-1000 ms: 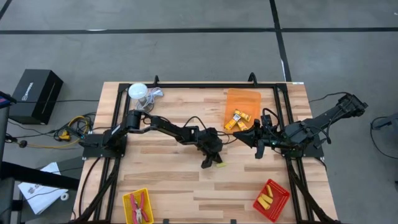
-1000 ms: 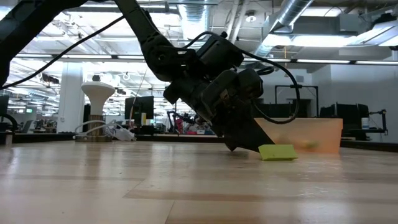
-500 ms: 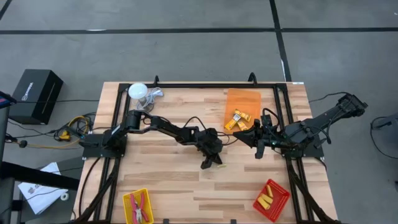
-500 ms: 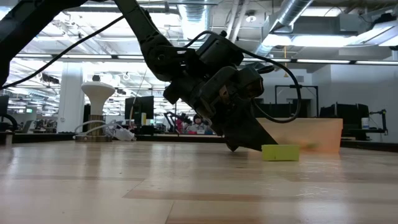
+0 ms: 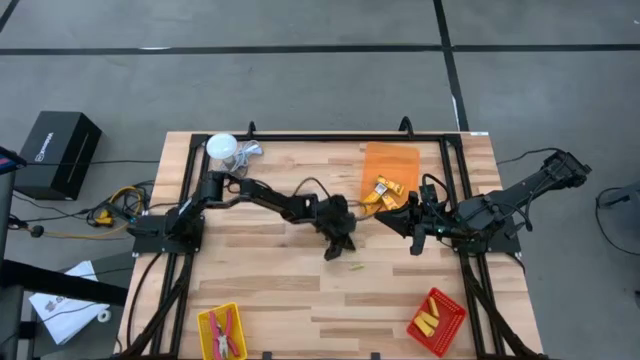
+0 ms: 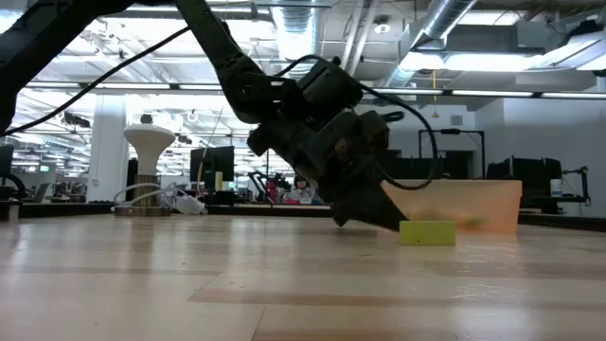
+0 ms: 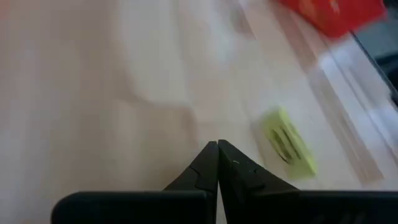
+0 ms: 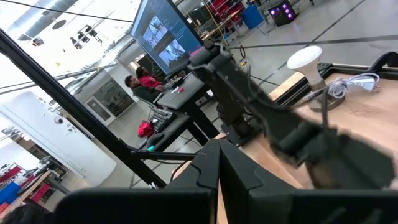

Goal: Pick & Place School Supplies
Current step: Put the yellow eraser into the red bin

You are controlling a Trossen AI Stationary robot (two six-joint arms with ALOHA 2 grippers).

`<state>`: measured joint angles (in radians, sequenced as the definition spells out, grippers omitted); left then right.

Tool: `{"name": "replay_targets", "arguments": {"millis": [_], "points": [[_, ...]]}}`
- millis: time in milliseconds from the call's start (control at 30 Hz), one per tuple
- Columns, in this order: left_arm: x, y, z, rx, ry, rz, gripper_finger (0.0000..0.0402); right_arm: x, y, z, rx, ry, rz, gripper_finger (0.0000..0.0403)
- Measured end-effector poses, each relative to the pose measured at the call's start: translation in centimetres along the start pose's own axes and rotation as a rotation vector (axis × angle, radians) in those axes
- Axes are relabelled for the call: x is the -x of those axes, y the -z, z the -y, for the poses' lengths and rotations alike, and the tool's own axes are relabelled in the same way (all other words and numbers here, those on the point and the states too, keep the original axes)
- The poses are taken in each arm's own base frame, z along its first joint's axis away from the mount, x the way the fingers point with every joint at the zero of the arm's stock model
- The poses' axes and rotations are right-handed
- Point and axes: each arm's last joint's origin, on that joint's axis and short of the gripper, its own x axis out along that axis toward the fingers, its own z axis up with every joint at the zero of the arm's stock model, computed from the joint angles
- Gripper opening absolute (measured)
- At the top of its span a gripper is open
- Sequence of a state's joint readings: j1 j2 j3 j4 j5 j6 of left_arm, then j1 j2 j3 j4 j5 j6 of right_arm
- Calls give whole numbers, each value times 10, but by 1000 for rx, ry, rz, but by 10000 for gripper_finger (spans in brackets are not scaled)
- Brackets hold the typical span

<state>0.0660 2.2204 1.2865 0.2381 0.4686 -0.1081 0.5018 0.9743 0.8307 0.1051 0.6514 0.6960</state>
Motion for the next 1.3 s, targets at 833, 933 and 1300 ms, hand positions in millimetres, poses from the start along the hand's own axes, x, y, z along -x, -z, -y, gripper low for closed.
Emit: {"name": "replay_targets", "arguments": {"millis": [833, 933, 1300], "points": [[255, -125, 116, -94, -259, 492, 84, -12, 13, 13, 73, -61, -246, 105], [290, -124, 135, -77, -306, 568, 90, -29, 23, 25, 146, -8, -380, 134], [332, -103, 174, -22, -415, 584, 91, -105, 47, 48, 468, -28, -957, 170]]}}
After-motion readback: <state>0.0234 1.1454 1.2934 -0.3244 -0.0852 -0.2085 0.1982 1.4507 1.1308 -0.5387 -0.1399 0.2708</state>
